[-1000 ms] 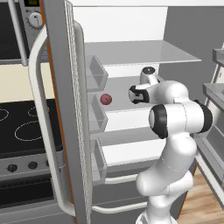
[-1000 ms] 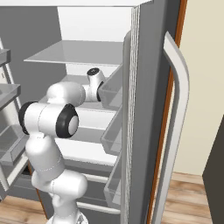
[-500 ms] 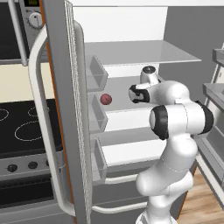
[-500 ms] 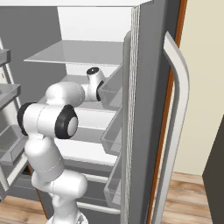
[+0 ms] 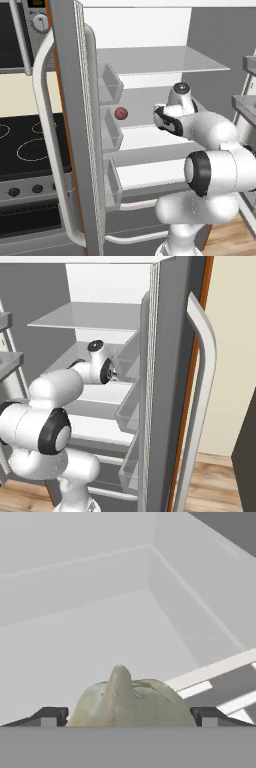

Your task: Grab the onion and garlic from the fridge, place them in the blender, close the lid, and turn on the blender to create a marinade.

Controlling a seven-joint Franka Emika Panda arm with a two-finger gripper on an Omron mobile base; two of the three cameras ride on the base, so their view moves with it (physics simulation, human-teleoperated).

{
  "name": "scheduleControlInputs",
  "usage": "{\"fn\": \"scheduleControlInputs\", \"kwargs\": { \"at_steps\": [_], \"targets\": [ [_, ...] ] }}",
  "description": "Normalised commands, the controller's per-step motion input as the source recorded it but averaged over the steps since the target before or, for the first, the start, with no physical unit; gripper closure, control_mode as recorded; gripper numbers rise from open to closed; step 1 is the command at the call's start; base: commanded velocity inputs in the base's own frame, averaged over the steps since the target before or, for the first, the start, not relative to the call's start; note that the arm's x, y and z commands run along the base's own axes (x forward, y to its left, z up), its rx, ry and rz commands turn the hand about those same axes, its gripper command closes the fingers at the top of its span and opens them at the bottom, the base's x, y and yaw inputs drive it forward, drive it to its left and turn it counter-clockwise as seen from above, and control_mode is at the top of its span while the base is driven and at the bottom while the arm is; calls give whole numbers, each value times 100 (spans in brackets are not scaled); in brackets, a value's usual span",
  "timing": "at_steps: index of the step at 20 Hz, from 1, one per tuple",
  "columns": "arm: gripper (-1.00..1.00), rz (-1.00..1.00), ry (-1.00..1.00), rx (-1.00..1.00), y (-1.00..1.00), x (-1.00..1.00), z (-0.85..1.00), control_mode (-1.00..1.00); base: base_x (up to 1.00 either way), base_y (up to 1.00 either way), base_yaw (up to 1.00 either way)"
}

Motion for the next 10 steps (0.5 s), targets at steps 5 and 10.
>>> {"fn": "scheduleControlInputs", "kwargs": {
  "at_steps": [5,10],
  "targets": [
    [100,0,-16,0,14,-100,48,-100,0,0,0],
    [100,0,-2,0,10,-100,63,-100,0,0,0]
  ]
}}
